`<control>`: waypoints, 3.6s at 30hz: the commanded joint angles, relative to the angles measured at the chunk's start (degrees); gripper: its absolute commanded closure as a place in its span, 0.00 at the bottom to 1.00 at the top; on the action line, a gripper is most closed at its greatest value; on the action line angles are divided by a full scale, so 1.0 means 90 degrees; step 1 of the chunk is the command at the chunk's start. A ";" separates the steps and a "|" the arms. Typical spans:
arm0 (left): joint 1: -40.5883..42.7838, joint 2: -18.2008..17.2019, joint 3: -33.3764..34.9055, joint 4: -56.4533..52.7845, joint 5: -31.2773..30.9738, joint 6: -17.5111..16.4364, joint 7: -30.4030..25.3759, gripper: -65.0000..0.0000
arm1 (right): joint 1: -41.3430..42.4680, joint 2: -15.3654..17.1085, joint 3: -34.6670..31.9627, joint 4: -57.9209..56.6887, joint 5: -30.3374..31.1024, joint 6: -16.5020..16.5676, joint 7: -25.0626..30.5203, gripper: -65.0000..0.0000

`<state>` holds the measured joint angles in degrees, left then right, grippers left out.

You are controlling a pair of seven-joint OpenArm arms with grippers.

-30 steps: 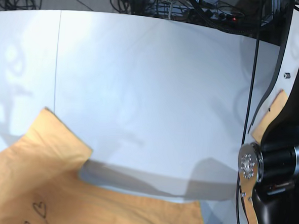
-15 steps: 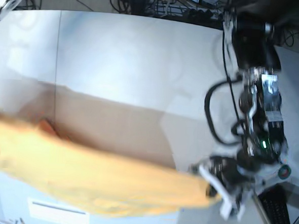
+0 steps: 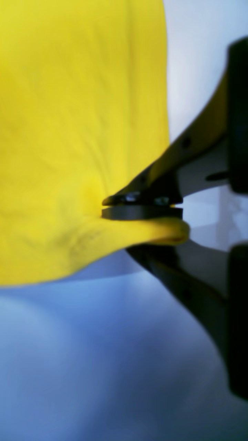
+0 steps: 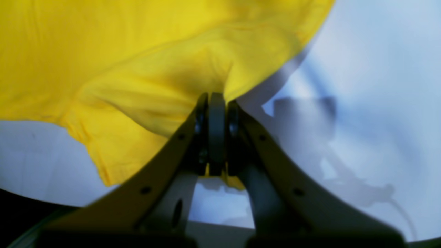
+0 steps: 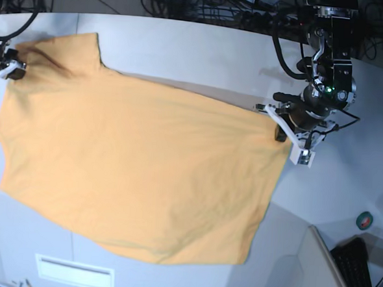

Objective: Layout the t-shirt on the table in an organized manner, then fold the t-shirt properly
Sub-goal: 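Lower the shirt flat and pull the shoulders apart with both grippers, then fold the shoulder edge over toward the hem with both grippers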

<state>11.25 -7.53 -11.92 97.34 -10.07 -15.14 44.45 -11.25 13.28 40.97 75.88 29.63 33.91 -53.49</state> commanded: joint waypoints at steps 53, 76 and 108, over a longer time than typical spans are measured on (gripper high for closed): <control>0.0406 0.0109 -0.0487 -0.0173 -0.0059 0.0036 -0.0157 1.00 | -0.1256 0.0034 -0.0865 -0.0240 0.0093 0.0047 0.1172 0.89; 0.1100 0.0646 -0.1523 -0.0066 -0.0059 0.0036 -0.0177 1.00 | -0.2760 -0.0963 -0.0269 0.2759 0.0102 0.0056 0.0586 1.00; -0.1674 0.1008 -0.1493 -0.1658 -0.0059 0.0651 -0.0147 1.00 | 0.1196 -0.0035 -0.0347 0.1196 0.0044 0.0017 -0.0596 1.00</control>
<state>-2.74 1.74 -25.43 81.52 -10.35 -9.19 44.31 -1.30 11.73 37.65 85.76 29.21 33.93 -60.07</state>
